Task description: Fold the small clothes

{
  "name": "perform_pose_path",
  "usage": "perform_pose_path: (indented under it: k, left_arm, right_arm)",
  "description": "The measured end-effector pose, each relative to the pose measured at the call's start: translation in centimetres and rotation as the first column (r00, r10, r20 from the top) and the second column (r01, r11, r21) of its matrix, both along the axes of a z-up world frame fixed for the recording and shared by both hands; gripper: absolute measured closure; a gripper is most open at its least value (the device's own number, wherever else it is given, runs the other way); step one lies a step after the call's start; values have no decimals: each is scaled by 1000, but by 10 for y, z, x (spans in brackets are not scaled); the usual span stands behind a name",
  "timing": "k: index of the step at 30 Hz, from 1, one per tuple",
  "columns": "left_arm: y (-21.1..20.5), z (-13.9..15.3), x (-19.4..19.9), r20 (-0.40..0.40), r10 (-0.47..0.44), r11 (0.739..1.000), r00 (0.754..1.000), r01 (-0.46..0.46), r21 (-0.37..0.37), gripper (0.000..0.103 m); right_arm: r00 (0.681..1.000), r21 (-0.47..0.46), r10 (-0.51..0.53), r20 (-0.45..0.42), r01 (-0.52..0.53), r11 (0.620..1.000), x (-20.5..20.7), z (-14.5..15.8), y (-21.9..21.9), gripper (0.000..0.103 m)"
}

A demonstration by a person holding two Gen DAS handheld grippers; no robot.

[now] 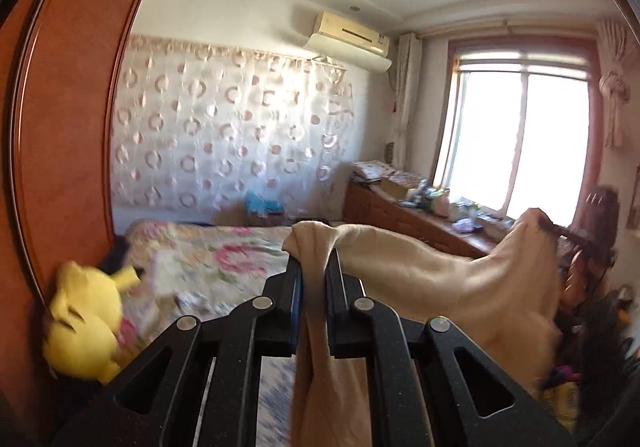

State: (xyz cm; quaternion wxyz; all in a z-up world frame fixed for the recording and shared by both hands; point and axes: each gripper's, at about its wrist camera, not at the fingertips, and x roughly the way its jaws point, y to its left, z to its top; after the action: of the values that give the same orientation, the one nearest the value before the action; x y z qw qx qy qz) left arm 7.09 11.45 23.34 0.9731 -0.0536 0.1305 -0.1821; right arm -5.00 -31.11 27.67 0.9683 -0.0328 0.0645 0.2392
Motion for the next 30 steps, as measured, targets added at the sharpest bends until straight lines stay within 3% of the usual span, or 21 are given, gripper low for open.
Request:
perform_pose_path:
  k: [3, 5, 6, 7, 8, 10, 13, 16, 18, 26, 30]
  left_arm:
    - [-6, 5, 73, -17, 69, 997, 997, -68, 45, 90]
    - [-14, -20, 136, -76, 102, 989, 992, -94, 110, 77]
    - [-15, -37, 160, -100, 128, 985, 987, -114, 133, 70]
    - [-17, -58, 184, -140, 142, 981, 980, -120, 156, 56]
    - [-19, -83, 205, -194, 138, 979, 971, -103, 176, 55]
    - [-23, -139, 235, -298, 159, 970, 941, -94, 223, 50]
    - [-31, -193, 238, -376, 135, 970, 917, -44, 239, 35]
    - [-35, -233, 231, -424, 124, 963, 897, -5, 271, 32]
    - [-38, -243, 226, -451, 109, 965, 886, 13, 260, 28]
    - [-43, -246, 170, -463, 71, 973, 884, 40, 228, 28]
    - [-40, -257, 136, -471, 46, 980, 881, 51, 192, 28]
  right_arm:
    - [997, -39, -74, -18, 73, 997, 64, 41, 6, 93]
    - [990, -62, -121, -73, 116, 991, 124, 42, 16, 89]
    - [984, -86, -143, -109, 134, 987, 155, 34, 23, 79]
    - [972, -109, -191, -137, 177, 978, 185, 21, 29, 72]
    - [954, -133, -249, -167, 228, 965, 212, 5, 33, 62]
    - [905, -189, -324, -275, 279, 941, 267, -41, 36, 61]
    - [857, -220, -353, -375, 287, 932, 301, -104, 35, 61]
    - [830, -272, -353, -431, 253, 928, 308, -154, 36, 61]
    - [821, -297, -354, -448, 237, 925, 309, -173, 32, 61]
    - [821, -265, -299, -486, 188, 946, 292, -186, 16, 61]
    - [830, -204, -258, -495, 178, 963, 244, -202, -5, 61]
